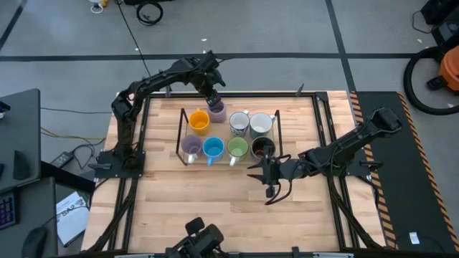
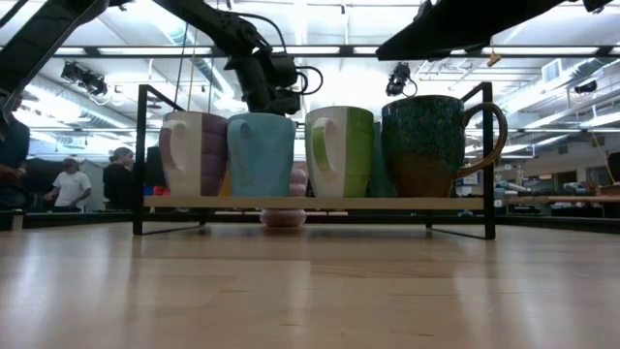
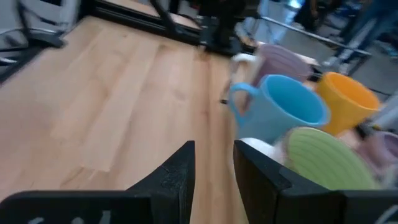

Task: Place coffee mugs
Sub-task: Put the light violet mug on the shelf

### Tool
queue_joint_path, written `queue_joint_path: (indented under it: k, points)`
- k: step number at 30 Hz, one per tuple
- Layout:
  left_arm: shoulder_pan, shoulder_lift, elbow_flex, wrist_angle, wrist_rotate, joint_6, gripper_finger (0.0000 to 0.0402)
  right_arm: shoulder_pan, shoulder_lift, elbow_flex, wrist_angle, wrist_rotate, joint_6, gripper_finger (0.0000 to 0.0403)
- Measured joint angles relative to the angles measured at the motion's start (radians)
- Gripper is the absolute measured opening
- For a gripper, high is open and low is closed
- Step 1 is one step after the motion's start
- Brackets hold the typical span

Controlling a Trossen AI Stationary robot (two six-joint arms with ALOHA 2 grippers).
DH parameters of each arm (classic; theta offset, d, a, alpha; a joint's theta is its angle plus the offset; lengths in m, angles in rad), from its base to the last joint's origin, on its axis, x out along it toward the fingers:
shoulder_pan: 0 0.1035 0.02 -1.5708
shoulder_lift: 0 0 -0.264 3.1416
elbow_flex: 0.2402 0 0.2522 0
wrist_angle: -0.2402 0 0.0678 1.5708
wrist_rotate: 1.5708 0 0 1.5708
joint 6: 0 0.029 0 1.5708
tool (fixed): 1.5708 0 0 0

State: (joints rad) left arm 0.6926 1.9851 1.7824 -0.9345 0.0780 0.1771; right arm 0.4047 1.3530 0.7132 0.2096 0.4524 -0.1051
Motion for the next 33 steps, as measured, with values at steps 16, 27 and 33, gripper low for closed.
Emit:
queue_joint_path:
  k: [16,27,33]
  points:
    - [0.005,0.001,-0.008,0.048,-0.003,0.155,0.0150,0.011,0.003,-0.081,0.111,-0.054,0.026,0.0115]
    - [0.016,0.043,-0.010,0.018,0.057,0.186,0.0150,0.013,0.003,-0.119,0.171,-0.062,0.096,0.0115]
    - [0.018,0.061,-0.010,0.026,0.027,0.203,0.0150,0.013,0.003,-0.119,0.172,-0.062,0.102,0.0115]
